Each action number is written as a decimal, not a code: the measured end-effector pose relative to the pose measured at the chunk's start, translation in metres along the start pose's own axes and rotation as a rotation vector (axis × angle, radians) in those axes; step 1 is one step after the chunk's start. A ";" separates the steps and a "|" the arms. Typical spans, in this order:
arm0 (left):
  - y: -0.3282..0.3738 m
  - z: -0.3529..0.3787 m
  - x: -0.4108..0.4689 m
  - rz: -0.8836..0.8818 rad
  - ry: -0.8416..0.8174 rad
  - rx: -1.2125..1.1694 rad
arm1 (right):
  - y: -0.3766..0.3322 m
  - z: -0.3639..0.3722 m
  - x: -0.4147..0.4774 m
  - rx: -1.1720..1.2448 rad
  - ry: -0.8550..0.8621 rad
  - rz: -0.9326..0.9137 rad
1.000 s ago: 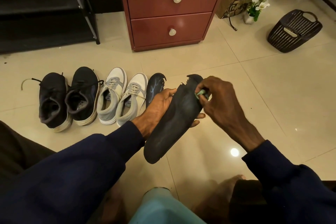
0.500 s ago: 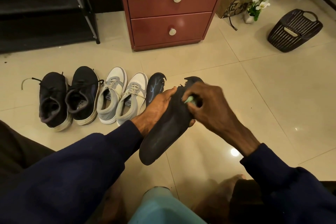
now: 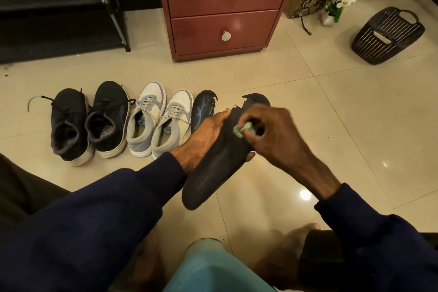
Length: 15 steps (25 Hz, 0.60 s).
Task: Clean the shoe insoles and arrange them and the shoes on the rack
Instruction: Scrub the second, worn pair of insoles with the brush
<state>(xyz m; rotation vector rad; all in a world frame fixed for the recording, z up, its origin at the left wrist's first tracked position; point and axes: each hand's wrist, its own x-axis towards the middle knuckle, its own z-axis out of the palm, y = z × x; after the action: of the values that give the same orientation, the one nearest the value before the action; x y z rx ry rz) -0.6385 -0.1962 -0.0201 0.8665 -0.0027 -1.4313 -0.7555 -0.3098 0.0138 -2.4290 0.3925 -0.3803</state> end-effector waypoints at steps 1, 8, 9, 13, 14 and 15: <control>0.000 0.002 -0.002 -0.044 -0.044 0.022 | 0.010 -0.004 0.003 -0.042 0.106 0.023; 0.003 -0.002 0.005 0.072 0.194 0.098 | -0.016 0.011 -0.007 0.003 -0.111 -0.073; 0.002 -0.002 0.005 0.078 0.191 0.103 | -0.012 0.008 -0.004 0.002 -0.090 -0.062; 0.000 0.009 -0.002 0.006 0.079 0.069 | 0.015 -0.003 0.002 -0.187 0.208 0.027; 0.001 0.010 -0.002 0.011 0.072 0.059 | 0.009 0.000 -0.001 -0.170 0.178 0.022; 0.001 0.008 -0.001 0.030 0.097 0.060 | 0.001 0.005 -0.004 -0.118 0.089 0.001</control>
<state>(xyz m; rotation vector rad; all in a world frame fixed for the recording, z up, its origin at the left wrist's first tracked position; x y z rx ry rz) -0.6420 -0.1999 -0.0139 0.9807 0.0150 -1.3659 -0.7577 -0.3060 0.0085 -2.5325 0.4664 -0.4778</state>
